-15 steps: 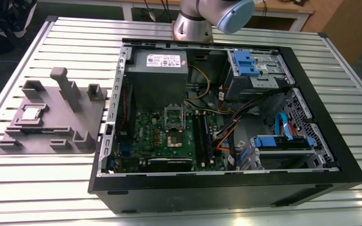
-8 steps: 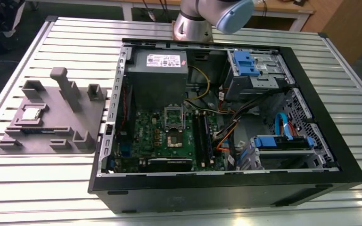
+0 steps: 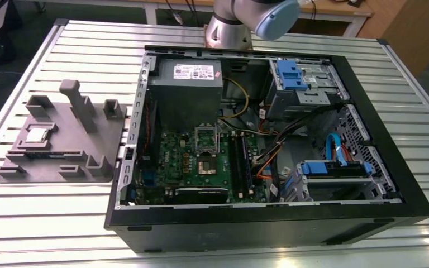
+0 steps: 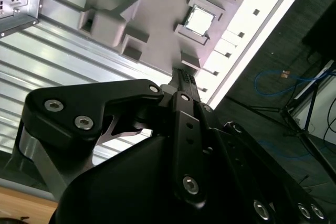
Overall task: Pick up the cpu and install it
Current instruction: 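Reach for the cpu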
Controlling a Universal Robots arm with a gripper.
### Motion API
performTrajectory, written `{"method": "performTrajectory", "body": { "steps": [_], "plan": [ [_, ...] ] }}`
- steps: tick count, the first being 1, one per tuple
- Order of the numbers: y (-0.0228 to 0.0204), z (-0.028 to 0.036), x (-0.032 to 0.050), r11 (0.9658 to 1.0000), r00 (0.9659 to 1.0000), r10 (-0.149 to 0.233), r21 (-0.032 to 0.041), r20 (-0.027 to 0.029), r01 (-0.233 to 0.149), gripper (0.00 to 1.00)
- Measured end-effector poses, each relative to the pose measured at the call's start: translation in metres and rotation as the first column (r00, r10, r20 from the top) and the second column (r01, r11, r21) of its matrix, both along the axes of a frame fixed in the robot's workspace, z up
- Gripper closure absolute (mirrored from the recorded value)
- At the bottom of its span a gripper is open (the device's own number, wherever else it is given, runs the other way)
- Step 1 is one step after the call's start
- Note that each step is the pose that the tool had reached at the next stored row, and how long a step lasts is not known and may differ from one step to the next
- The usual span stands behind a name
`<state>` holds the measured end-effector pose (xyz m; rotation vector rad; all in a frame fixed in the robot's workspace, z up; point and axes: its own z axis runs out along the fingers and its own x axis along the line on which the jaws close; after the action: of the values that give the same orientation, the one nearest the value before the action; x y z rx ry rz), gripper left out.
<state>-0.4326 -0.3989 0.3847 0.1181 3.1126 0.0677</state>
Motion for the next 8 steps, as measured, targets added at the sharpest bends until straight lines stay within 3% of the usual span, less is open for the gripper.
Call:
{"method": "performTrajectory", "body": {
  "steps": [8],
  "plan": [
    [0.0000, -0.0009, -0.0255, 1.0000, 1.0000, 0.000, 0.0000, -0.0001, 0.000, 0.89]
  ]
}}
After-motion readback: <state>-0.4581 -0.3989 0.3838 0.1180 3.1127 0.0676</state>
